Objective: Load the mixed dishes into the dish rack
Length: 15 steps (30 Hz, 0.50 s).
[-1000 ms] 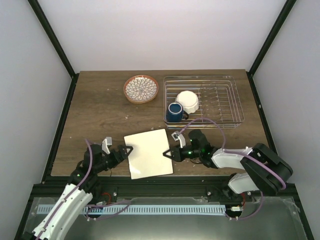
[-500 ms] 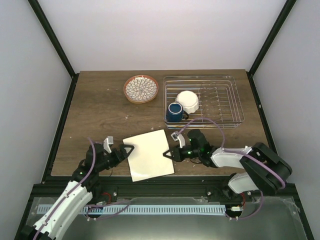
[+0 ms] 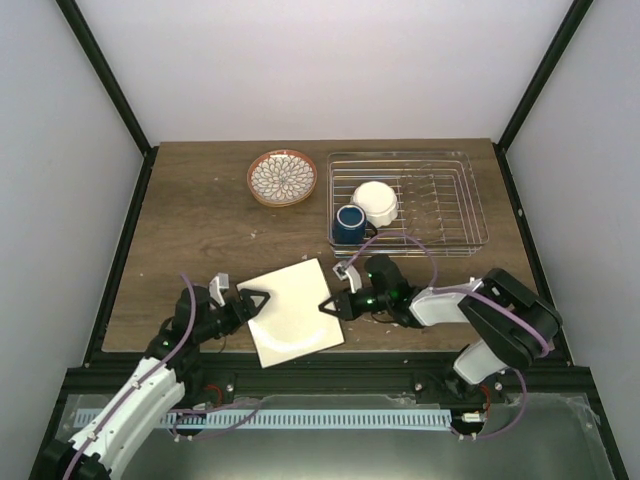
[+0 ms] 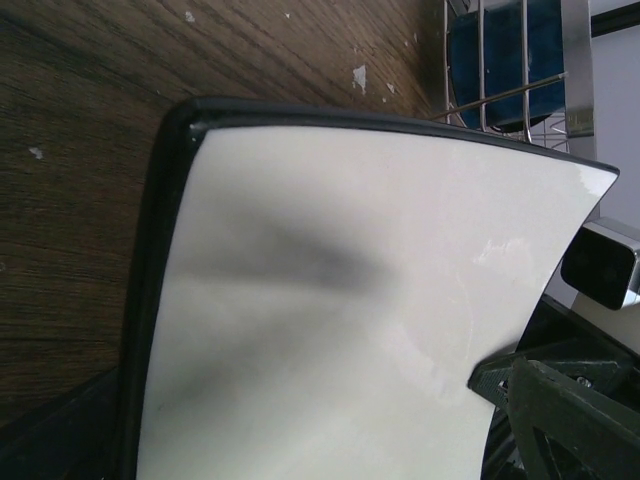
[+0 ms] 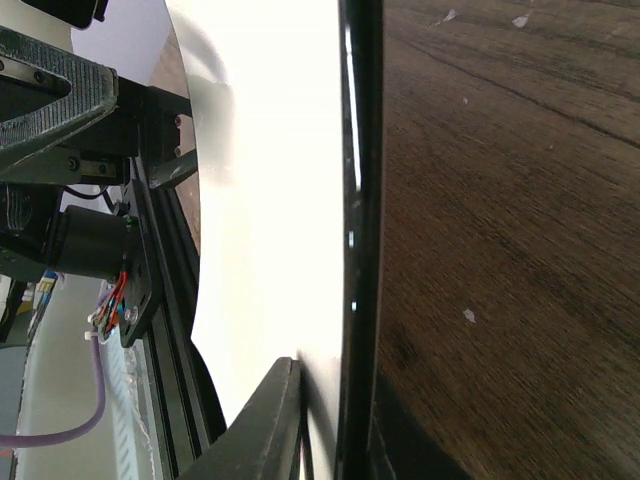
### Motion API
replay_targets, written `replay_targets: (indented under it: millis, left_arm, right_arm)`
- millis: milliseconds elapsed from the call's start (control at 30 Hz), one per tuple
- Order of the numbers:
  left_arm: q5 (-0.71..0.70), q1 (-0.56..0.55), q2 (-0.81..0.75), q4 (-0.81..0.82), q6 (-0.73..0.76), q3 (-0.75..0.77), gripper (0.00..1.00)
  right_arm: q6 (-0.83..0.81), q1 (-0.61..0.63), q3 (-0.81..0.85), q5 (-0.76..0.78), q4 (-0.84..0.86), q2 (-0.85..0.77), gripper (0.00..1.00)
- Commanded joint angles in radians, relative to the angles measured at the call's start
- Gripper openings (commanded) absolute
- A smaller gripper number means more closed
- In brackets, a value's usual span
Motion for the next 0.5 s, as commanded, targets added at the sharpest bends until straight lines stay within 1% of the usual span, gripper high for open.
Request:
replay_targets:
  millis: [0,133,200,467]
  left_arm:
    - [0.036,-0.001,0.000,-0.034,0.000,-0.118,1.00]
    - [0.033,-0.001,0.004,-0.029,-0.001,-0.115,1.00]
    - [0.033,-0.001,0.009,-0.025,-0.003,-0.115,1.00]
    - [0.033,-0.001,0.026,-0.004,-0.008,-0.117,1.00]
  right_arm:
    - [-0.031,0.018,0.056,-0.006,0.097,0.021,0.01]
    - [-0.021,0.018,0.063,-0.026,0.121,0.044,0.02]
    - [-0.016,0.018,0.068,-0.033,0.130,0.059,0.04]
    - [-0.002,0.030,0.096,-0.057,0.158,0.111,0.10]
